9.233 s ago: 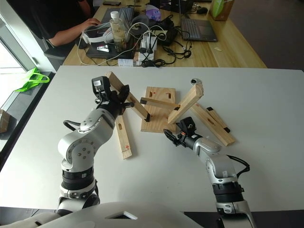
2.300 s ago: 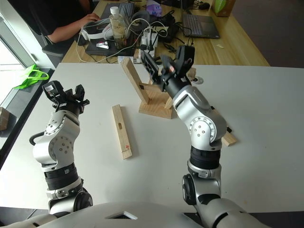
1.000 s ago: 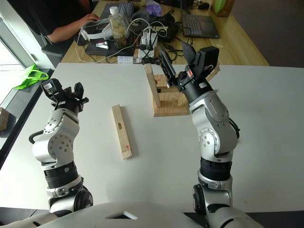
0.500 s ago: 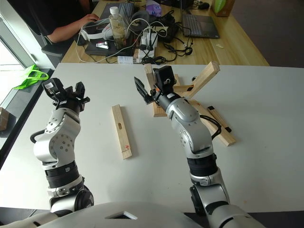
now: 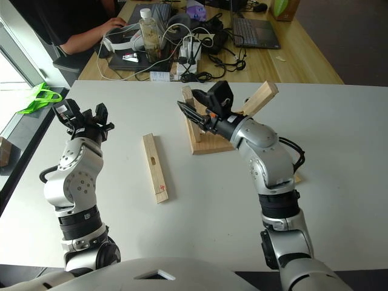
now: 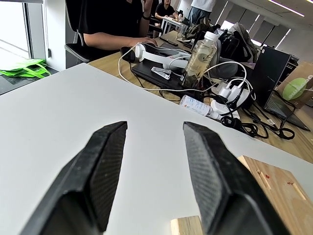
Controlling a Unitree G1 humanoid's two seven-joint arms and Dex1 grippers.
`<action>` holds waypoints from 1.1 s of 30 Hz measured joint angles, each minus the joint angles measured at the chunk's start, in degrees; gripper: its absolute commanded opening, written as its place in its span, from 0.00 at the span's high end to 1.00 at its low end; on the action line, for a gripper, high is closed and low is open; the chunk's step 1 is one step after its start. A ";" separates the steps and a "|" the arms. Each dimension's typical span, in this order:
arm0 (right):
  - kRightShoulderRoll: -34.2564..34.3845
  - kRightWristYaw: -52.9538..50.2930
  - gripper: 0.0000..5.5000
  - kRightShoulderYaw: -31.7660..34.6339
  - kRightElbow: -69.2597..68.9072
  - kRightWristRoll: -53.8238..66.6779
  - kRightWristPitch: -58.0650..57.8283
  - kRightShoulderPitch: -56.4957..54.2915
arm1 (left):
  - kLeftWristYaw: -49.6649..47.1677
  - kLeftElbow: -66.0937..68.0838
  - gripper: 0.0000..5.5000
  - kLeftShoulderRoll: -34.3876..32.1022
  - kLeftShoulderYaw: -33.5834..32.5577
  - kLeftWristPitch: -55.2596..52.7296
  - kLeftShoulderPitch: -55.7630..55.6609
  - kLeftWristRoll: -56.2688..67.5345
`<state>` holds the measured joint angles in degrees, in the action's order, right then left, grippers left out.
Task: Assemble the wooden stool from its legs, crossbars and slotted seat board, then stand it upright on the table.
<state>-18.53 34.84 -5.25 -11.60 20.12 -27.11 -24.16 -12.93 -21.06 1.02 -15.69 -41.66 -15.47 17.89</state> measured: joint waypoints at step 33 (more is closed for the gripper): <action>-23.62 30.67 0.46 9.11 11.90 9.32 0.88 2.74 | 50.34 34.26 0.61 -25.58 20.57 4.98 -25.89 -1.10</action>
<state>-42.16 65.52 3.86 0.30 29.44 -26.23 -21.42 37.40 13.20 -24.56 4.87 -36.68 -41.36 16.79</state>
